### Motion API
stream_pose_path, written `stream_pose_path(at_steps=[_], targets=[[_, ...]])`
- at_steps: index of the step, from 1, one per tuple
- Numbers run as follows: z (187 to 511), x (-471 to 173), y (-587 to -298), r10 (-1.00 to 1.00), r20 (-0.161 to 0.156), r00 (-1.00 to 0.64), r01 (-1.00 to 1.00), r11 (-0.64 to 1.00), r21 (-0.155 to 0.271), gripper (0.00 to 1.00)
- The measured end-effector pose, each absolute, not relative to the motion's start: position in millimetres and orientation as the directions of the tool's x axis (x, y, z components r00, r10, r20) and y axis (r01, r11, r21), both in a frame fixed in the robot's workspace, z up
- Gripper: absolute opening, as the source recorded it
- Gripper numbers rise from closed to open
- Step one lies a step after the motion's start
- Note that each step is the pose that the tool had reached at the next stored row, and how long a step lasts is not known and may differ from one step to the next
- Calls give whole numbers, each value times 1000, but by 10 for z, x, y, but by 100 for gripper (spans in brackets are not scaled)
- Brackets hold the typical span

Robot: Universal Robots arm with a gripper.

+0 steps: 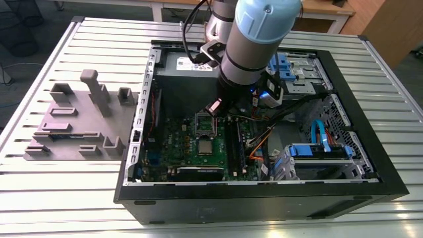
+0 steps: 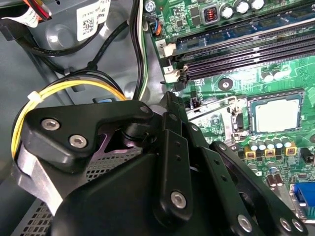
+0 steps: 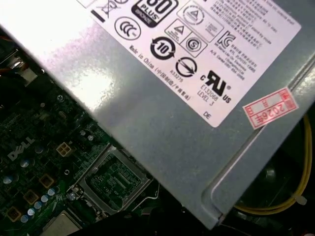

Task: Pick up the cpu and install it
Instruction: 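Close the cpu cover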

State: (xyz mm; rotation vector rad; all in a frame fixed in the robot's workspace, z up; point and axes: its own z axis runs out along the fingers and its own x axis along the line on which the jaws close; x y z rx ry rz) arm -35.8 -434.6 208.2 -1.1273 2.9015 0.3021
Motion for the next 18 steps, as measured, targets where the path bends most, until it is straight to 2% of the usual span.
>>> stream_pose_path(at_steps=[18], targets=[[2020,-358,-4326,-668,-83,-740,-671,721,174,10]])
